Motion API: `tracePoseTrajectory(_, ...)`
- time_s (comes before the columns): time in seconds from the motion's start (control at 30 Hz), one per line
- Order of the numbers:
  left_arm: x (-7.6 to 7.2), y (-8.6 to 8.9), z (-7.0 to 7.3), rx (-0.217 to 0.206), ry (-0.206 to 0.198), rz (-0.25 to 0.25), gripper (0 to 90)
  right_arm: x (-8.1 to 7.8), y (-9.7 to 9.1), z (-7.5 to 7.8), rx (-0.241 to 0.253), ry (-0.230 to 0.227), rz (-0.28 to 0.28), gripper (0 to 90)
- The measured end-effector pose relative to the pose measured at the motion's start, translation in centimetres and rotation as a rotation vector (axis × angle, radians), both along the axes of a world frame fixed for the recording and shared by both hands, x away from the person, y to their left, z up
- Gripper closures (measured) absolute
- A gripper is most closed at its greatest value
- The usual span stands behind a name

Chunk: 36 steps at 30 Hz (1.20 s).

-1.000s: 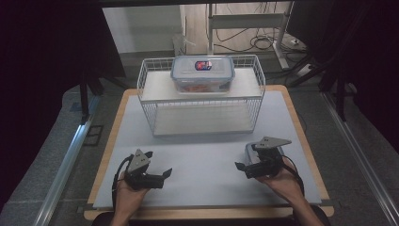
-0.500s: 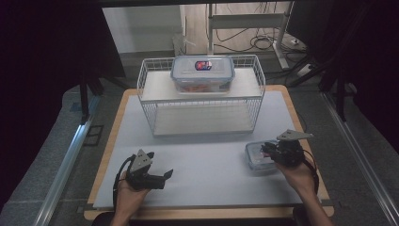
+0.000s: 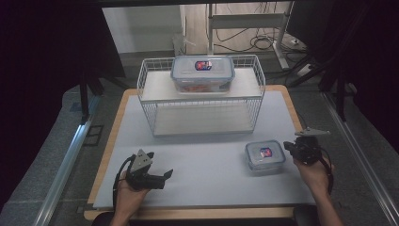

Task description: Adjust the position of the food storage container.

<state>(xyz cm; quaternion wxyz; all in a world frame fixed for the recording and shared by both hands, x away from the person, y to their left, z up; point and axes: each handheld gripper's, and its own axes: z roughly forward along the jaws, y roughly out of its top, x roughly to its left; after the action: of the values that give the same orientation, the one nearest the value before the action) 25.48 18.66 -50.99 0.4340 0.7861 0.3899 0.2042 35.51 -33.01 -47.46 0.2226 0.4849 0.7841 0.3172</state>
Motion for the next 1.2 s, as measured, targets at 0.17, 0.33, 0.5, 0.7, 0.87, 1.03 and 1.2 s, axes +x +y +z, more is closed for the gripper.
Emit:
tracePoseTrajectory(0.17, 0.0, 0.1, 0.0, 0.001, 0.002, 0.001, 4.6, 0.0, 0.2, -0.6, -0.014, 0.047, 0.013, 89.9)
tracePoseTrajectory(0.33, 0.1, 0.1, -0.1, 0.0, 0.005, 0.003, 4.6, -0.2, 0.4, -0.7, -0.029, 0.062, 0.002, 89.9)
tracePoseTrajectory(0.5, 0.1, -0.1, -0.1, 0.006, 0.007, -0.001, 4.7, -0.5, 1.5, -0.9, 0.002, 0.087, 0.041, 89.9)
tracePoseTrajectory(0.7, 0.1, -0.1, -0.1, 0.004, 0.009, -0.002, 4.6, -0.9, 3.4, -1.0, 0.006, 0.098, 0.095, 89.9)
tracePoseTrajectory(0.87, 0.2, -0.2, -0.2, 0.011, 0.011, -0.003, 4.6, -1.1, 4.5, -1.1, 0.026, 0.111, 0.133, 89.9)
tracePoseTrajectory(1.03, 0.1, -0.3, -0.2, 0.011, 0.009, -0.004, 4.7, -1.6, 5.9, -1.1, 0.021, 0.115, 0.18, 89.9)
tracePoseTrajectory(1.2, 0.2, -0.3, -0.2, 0.012, 0.011, -0.004, 4.6, -2.1, 7.1, -1.2, 0.028, 0.122, 0.22, 89.8)
